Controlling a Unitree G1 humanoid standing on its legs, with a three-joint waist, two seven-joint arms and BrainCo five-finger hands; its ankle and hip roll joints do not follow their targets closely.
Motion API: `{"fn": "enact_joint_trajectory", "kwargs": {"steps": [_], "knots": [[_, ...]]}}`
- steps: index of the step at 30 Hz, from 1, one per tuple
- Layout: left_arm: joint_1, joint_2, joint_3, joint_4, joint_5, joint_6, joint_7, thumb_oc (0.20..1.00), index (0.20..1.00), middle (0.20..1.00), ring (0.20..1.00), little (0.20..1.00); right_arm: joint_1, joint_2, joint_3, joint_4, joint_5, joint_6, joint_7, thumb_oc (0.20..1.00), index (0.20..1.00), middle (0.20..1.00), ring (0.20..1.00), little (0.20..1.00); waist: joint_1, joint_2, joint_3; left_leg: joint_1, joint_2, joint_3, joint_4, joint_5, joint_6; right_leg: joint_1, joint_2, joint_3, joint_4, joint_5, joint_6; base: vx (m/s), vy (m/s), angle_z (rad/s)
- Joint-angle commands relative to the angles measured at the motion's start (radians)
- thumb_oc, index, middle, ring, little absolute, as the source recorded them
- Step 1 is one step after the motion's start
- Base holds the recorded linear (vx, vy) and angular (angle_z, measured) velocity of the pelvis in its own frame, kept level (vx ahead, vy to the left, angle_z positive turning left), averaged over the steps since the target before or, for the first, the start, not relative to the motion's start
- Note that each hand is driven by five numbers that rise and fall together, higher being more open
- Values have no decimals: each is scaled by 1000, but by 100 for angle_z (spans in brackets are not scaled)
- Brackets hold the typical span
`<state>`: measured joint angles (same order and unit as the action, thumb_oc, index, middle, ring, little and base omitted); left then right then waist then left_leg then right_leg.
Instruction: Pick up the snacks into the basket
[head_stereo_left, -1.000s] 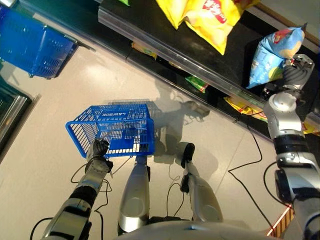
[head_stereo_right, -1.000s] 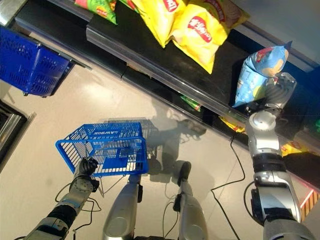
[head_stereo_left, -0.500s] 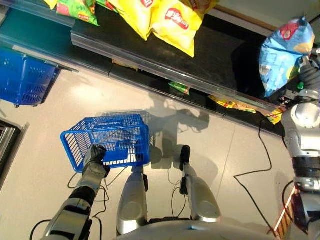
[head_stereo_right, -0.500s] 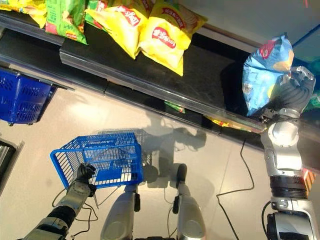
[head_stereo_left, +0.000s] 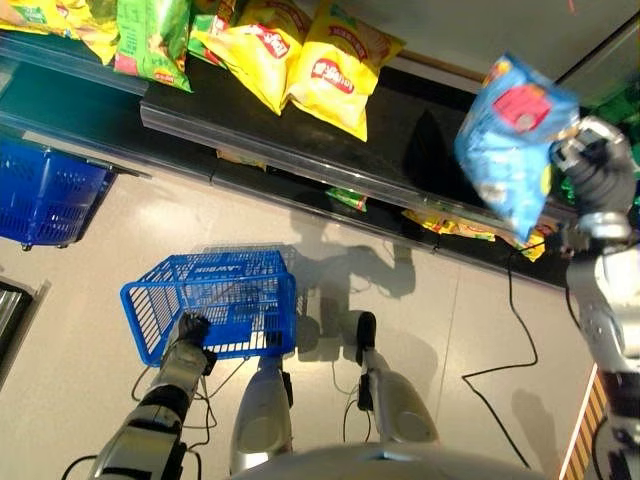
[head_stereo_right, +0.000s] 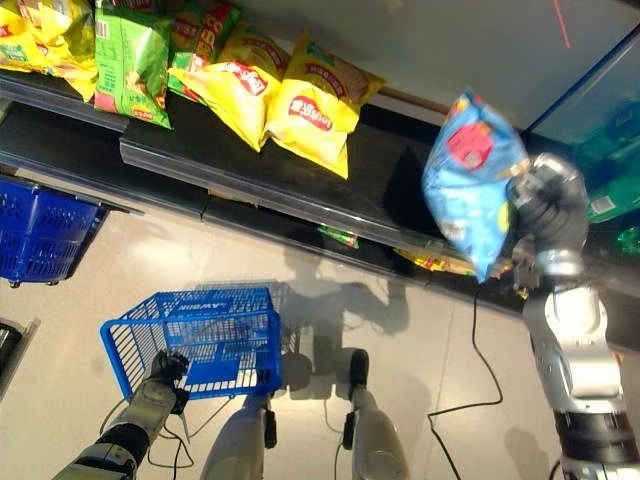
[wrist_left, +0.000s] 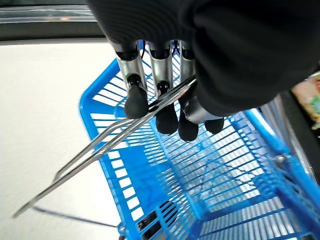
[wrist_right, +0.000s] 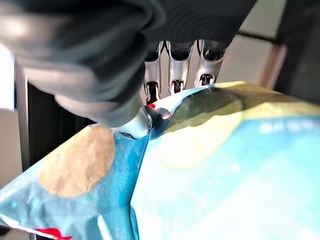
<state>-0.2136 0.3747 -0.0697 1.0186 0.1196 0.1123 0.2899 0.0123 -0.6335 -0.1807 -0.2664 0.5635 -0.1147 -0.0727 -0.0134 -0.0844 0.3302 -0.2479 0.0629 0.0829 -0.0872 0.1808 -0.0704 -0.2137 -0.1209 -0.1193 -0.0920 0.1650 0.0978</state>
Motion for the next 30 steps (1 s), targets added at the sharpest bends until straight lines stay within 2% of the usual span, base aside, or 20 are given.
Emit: {"fn": "enact_joint_trajectory", "kwargs": {"steps": [1,6,7,8,9,10,12,16,17,20,21,24,30], "knots": [[8,23,-2,75,27,-3,2,200,200,200,200,200,3,4,-48,-102,-25,-20,61,200,200,200,200,200,-1,1,-21,19,-62,0,8,-79,26,-44,-11,-18,64,-5,50,0,0,0],[9,17,39,-34,-85,-44,26,200,200,200,200,200,100,29,59,-63,-88,14,113,200,200,200,200,200,4,5,2,13,-58,-8,11,-68,24,-48,-7,-24,79,-15,42,-26,-25,0],[-49,212,112,107,-97,-54,-53,200,200,200,200,200,70,9,124,27,-105,29,144,200,200,200,200,200,-4,9,-3,15,-54,-1,10,-66,20,-51,-2,-18,84,-19,43,0,0,0],[-87,81,66,84,-124,-62,57,200,200,200,200,200,83,23,151,-15,-157,19,119,200,200,200,200,200,-13,4,-4,15,-55,-1,8,-69,19,-55,-2,-16,85,-21,42,0,0,0],[-125,-13,18,50,-134,-54,78,200,200,200,200,200,91,49,183,12,-140,17,121,200,200,200,200,200,-15,-2,-2,11,-54,-4,9,-67,19,-58,-1,-17,85,-21,40,-52,-37,1],[-119,-48,5,-6,-158,-65,110,200,200,200,200,200,117,60,204,39,-143,14,123,200,200,200,200,200,-17,-5,2,6,-53,-7,8,-64,18,-61,-1,-20,86,-20,39,-63,-52,6],[-109,-84,-6,-95,-226,-89,109,200,200,200,200,200,137,66,239,93,-193,30,113,200,200,200,200,200,-14,-5,14,-1,-51,-10,8,-57,16,-63,-3,-27,86,-18,38,-57,-39,6],[-104,-85,-38,-188,-281,-112,68,200,200,200,200,200,127,62,287,163,-260,54,118,200,200,200,200,200,-14,1,28,-4,-48,-13,7,-50,13,-64,-2,-29,87,-16,38,-25,-12,3],[-101,-70,-71,-273,-303,-135,17,200,200,200,200,200,119,50,314,220,-330,70,130,200,200,200,200,200,-11,5,35,-7,-48,-15,7,-48,13,-65,-1,-29,88,-14,37,-21,-4,-5],[-95,-56,-108,-334,-306,-144,-19,200,200,200,200,200,100,53,346,306,-376,82,132,200,200,200,200,200,-8,8,40,-10,-48,-16,6,-46,13,-68,-1,-29,89,-11,37,-27,2,0],[-98,-50,-146,-388,-292,-150,-44,200,200,200,200,200,73,59,384,382,-448,98,127,200,200,200,200,200,-5,12,43,-14,-47,-18,6,-45,13,-70,-2,-30,87,-9,37,-34,3,2],[-108,-62,-190,-432,-282,-151,-63,200,200,200,200,200,23,92,425,513,-520,112,92,200,200,200,200,200,-2,17,52,-19,-46,-20,7,-42,14,-76,-1,-29,90,-8,35,-41,4,1],[-135,-123,-281,-467,-324,-157,-60,200,200,200,200,200,-86,178,512,696,-562,120,25,200,200,200,200,200,1,25,71,-29,-45,-21,7,-34,15,-90,-1,-28,95,-3,32,-30,2,0]]}}
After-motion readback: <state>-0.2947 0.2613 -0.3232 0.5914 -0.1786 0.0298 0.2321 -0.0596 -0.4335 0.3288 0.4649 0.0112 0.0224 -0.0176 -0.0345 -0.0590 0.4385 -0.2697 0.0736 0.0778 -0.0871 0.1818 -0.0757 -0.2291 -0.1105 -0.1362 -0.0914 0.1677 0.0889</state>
